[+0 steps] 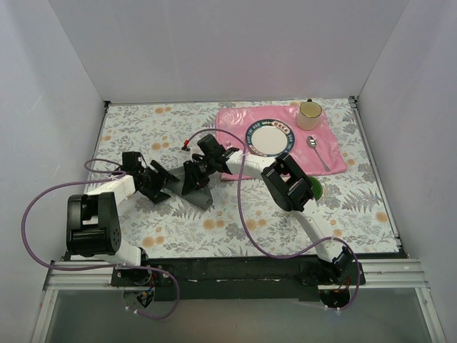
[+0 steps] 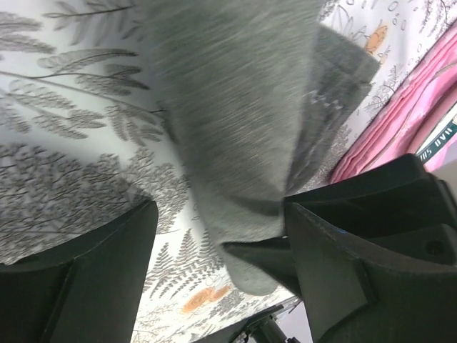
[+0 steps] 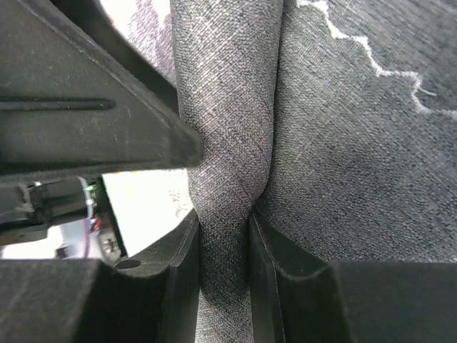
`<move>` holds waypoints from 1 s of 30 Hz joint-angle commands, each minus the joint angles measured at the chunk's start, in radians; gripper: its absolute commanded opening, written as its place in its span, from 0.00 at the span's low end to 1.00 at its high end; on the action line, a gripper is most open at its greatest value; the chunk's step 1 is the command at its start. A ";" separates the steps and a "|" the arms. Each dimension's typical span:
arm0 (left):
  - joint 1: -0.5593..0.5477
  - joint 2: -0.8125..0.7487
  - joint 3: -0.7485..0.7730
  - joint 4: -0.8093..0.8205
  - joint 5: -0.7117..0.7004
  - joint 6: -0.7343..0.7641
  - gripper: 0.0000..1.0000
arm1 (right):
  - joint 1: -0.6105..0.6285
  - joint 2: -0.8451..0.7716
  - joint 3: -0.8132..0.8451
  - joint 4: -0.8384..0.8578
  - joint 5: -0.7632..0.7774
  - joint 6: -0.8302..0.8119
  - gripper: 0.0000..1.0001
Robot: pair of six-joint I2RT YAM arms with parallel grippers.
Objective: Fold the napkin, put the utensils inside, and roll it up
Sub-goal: Roll the napkin with the utensil
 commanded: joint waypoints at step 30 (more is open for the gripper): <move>-0.022 0.053 0.019 -0.017 -0.027 0.025 0.38 | 0.311 -0.063 0.204 -0.338 0.989 -0.566 0.78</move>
